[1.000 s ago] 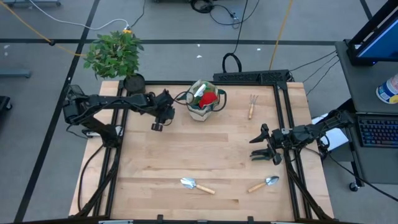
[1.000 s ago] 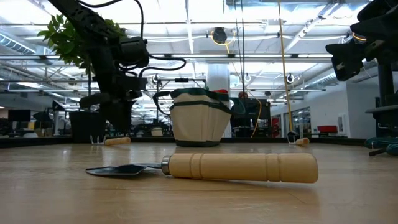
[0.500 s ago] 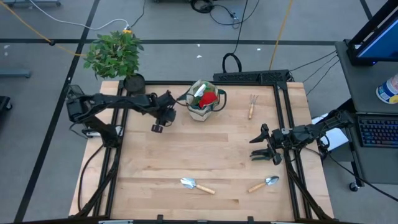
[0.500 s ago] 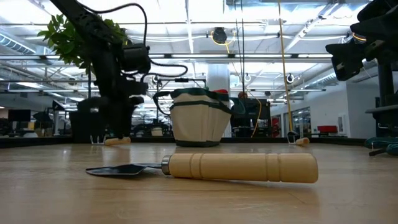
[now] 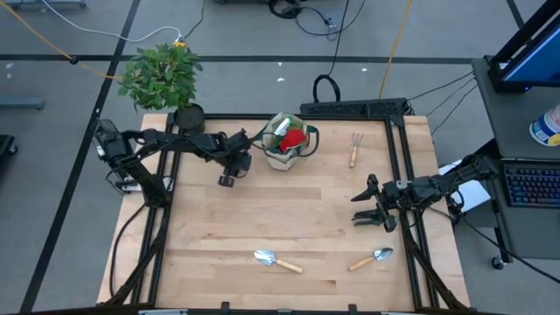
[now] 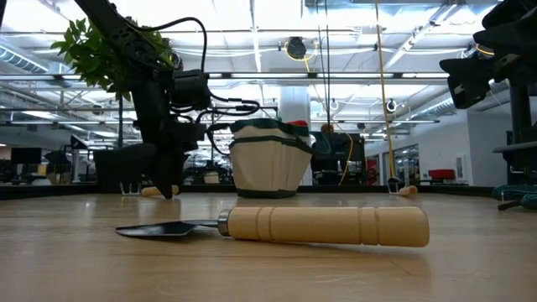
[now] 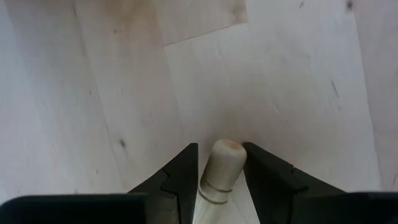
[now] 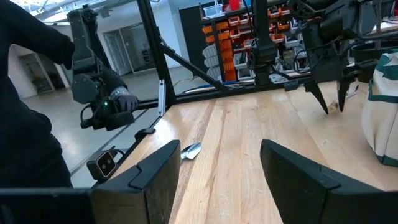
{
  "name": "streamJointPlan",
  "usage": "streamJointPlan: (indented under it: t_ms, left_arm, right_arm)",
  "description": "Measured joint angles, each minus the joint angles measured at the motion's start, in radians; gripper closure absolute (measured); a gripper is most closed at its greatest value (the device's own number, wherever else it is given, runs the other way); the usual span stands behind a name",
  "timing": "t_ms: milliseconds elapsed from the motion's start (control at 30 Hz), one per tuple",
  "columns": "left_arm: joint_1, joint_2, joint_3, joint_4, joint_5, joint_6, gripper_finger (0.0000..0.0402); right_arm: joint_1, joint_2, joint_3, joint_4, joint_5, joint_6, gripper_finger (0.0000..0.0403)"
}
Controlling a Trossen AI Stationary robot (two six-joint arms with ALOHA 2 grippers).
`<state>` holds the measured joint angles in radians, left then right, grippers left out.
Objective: Pick & Place Garden tools in Gardening bag
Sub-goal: Put the left gardening fork into the gardening tool bag
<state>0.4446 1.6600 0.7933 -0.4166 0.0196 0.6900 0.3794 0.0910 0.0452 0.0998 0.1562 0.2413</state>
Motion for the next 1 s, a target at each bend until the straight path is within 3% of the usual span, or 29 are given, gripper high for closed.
streamJointPlan:
  t_ms: [100, 267, 600, 1000]
  left_arm:
    - [-0.001, 0.001, 0.0, -0.01, -0.008, -0.044, 0.0277]
    - [-0.001, -0.008, -0.003, -0.029, -0.003, -0.105, 0.0331]
    - [-0.007, -0.08, -0.009, -0.062, -0.002, -0.215, 0.0332]
    - [-0.03, -0.352, -0.007, -0.079, 0.024, -0.451, 0.0332]
  right_arm:
    - [0.0, 0.0, 0.0, 0.0, 0.0, 0.0, 0.0188]
    - [0.0, 0.0, 0.0, 0.0, 0.0, 0.0, 0.0188]
    - [0.0, 0.0, 0.0, 0.0, 0.0, 0.0, 0.0188]
    - [0.0, 0.0, 0.0, 0.0, 0.0, 0.0, 0.0188]
